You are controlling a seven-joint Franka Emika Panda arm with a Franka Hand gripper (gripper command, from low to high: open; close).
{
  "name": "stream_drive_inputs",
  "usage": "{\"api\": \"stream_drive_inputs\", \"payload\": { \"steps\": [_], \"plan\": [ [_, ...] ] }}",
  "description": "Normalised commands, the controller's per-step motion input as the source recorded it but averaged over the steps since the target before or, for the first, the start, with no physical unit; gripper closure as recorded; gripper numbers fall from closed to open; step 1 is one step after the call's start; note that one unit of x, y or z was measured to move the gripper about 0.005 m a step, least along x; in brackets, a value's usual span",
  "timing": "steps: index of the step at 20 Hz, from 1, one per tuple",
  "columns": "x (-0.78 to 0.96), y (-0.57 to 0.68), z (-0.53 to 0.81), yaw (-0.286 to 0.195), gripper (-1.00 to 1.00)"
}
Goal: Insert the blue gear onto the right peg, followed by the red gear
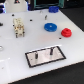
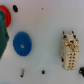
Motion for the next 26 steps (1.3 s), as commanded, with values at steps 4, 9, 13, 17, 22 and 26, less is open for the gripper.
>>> {"api": "stream_drive_inputs", "payload": {
  "steps": [4, 9, 13, 17, 22, 26],
  "plan": [
    [-0.67, 0.43, -0.09, 0.000, -1.00],
    [-0.57, 0.52, -0.11, 0.000, -1.00],
    [-0.48, 0.52, -0.27, 0.000, -1.00],
    [-0.40, 0.44, -0.40, 0.000, -1.00],
    [-0.30, 0.36, -0.48, 0.000, -1.00],
    [-0.30, 0.31, -0.53, 0.000, -1.00]
  ]
}}
